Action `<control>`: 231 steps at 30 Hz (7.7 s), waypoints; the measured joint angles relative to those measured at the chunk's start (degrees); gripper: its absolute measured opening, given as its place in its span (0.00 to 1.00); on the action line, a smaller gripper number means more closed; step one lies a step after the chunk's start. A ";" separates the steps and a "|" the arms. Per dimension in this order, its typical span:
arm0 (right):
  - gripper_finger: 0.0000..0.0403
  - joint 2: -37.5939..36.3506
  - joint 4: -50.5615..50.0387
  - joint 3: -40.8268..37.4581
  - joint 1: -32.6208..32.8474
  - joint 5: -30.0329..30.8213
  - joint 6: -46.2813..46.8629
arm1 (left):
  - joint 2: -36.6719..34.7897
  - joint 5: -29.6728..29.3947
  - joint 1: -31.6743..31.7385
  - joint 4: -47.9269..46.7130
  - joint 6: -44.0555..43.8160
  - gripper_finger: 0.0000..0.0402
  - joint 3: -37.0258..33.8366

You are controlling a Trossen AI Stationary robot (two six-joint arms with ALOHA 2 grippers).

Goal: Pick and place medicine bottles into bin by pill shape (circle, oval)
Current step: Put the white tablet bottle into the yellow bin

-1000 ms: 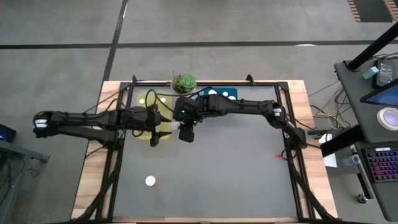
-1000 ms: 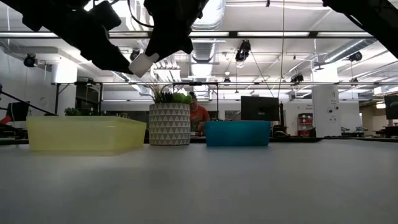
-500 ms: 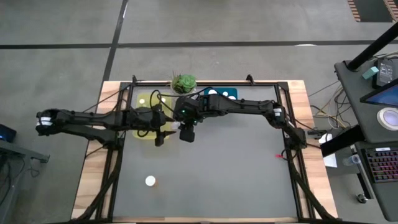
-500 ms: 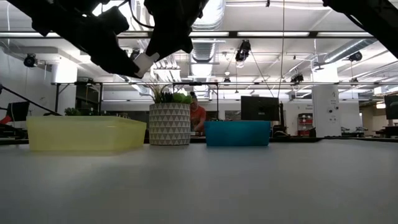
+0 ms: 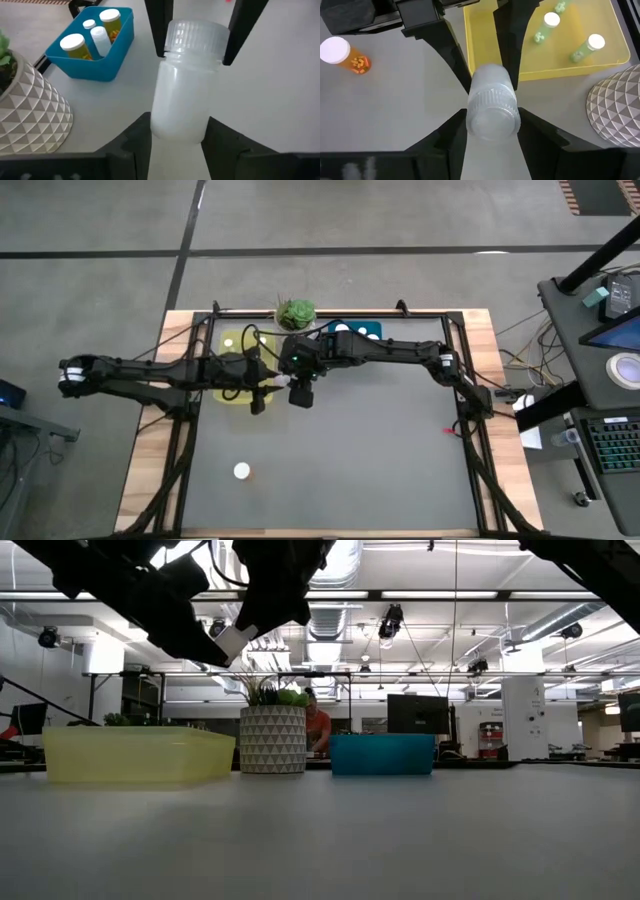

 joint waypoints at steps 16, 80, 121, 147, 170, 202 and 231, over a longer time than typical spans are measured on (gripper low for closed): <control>0.49 -8.03 -3.47 -0.15 1.44 -0.28 -1.15 | -2.02 0.15 -1.90 6.34 2.58 0.30 -0.38; 0.43 -29.91 91.40 -67.84 11.28 16.31 -12.78 | 14.48 9.42 -6.14 64.96 -1.80 0.30 -8.87; 0.33 -29.89 91.03 -67.84 10.93 16.20 -10.46 | 19.31 9.38 -6.10 71.91 -1.92 0.44 -8.85; 0.33 -35.39 62.25 -67.89 10.80 16.31 -3.40 | 5.23 9.38 -6.03 48.11 -0.20 0.53 -8.94; 0.33 -35.22 60.76 -67.89 10.80 16.33 -3.02 | 24.36 7.98 -6.05 68.17 -0.22 0.53 -5.31; 0.33 -35.22 62.27 -67.89 10.64 16.30 1.11 | 24.40 8.02 -6.05 67.91 2.02 0.44 -5.42; 0.50 -37.76 56.14 -67.89 9.28 22.17 5.68 | 0.81 -28.59 -6.03 27.52 -9.95 0.28 -13.43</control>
